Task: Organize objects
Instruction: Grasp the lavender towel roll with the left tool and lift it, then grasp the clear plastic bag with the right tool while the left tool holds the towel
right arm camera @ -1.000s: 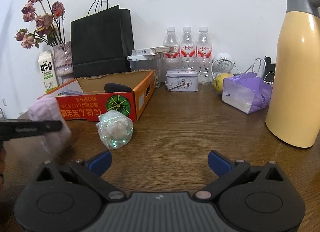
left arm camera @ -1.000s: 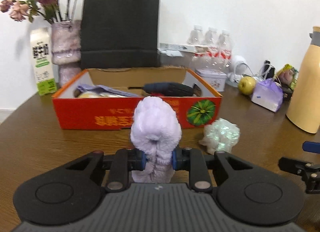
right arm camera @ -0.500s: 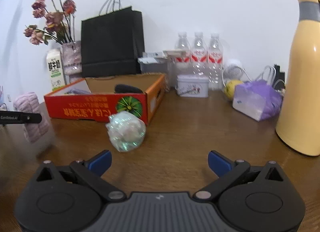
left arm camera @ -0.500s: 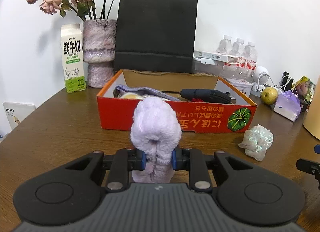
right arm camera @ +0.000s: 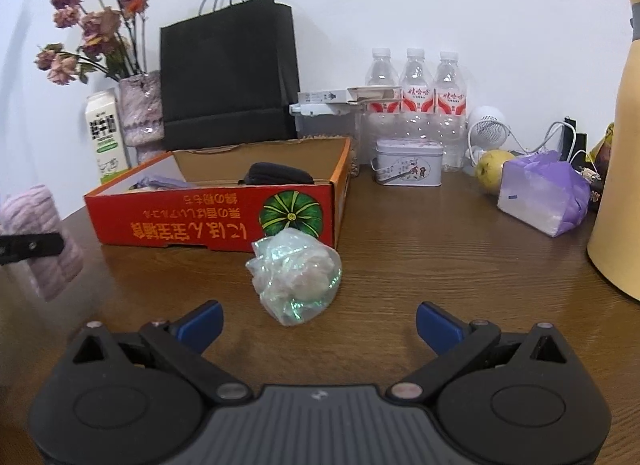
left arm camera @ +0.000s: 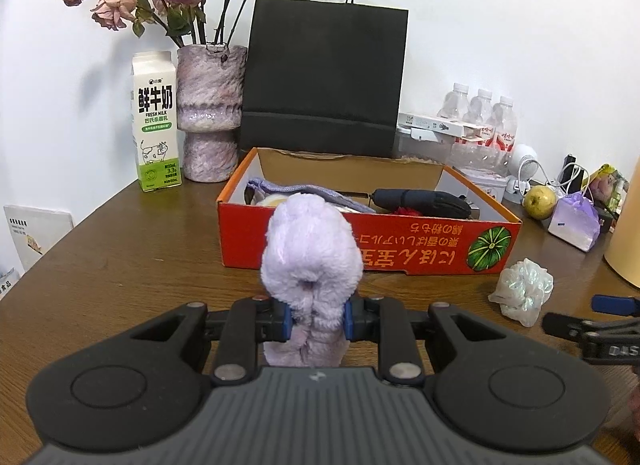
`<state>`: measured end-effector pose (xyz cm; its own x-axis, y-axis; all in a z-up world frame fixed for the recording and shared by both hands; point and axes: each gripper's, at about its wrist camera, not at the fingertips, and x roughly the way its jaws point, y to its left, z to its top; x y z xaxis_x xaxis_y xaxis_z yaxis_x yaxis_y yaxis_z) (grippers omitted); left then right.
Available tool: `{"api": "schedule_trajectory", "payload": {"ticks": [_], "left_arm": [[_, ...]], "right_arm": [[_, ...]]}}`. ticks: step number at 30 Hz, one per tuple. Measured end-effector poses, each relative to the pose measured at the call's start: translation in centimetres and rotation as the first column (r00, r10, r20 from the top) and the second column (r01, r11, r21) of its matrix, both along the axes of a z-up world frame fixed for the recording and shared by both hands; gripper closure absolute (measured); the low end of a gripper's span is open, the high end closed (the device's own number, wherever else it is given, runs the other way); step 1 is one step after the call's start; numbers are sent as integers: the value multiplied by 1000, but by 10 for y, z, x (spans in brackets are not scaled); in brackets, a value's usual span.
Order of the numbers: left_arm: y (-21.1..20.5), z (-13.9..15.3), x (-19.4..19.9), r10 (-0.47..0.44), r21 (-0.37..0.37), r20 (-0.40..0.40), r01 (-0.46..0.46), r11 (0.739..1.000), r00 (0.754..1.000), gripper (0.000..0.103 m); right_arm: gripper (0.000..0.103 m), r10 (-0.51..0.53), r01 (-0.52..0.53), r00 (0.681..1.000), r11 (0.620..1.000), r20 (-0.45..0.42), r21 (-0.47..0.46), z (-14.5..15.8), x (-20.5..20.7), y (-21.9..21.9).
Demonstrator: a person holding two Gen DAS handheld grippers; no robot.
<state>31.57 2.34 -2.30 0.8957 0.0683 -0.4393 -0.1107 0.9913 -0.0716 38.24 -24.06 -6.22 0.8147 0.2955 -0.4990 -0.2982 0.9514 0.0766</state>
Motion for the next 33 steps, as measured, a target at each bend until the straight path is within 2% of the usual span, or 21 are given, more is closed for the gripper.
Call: {"api": "schedule_trajectory", "payload": {"ticks": [16, 18, 20, 22, 24, 25, 26, 27, 33], "left_arm": [[26, -1, 2, 32, -31, -6, -32, 999, 999, 80], [26, -1, 2, 31, -33, -7, -31, 999, 1000, 80], [27, -1, 2, 30, -36, -10, -30, 999, 999, 80], [27, -1, 3, 30, -38, -13, -30, 999, 999, 80], [27, -2, 4, 28, -39, -16, -28, 999, 999, 80], [27, -2, 4, 27, -39, -15, -28, 999, 1000, 80], [27, -2, 3, 27, -39, -14, -28, 999, 1000, 80], [27, -1, 3, 27, -40, -13, -27, 999, 1000, 80], [27, 0, 2, 20, -42, -8, -20, 999, 1000, 80]], "right_arm": [[3, -74, 72, 995, 997, -68, -26, -7, 55, 37], [11, -78, 75, 994, 996, -75, -37, -7, 61, 44], [14, -77, 72, 993, 996, -89, -55, -9, 66, 51], [24, -74, 68, 992, 996, -100, -63, -10, 69, 57], [42, -73, 65, 991, 995, -113, -71, -11, 70, 62], [46, -70, 62, 991, 995, -110, -74, -11, 69, 64], [56, -68, 60, 992, 995, -104, -75, -10, 66, 65], [59, -61, 54, 993, 996, -103, -71, -10, 64, 66], [62, 15, -17, 999, 997, -33, -73, -1, 31, 80]]}}
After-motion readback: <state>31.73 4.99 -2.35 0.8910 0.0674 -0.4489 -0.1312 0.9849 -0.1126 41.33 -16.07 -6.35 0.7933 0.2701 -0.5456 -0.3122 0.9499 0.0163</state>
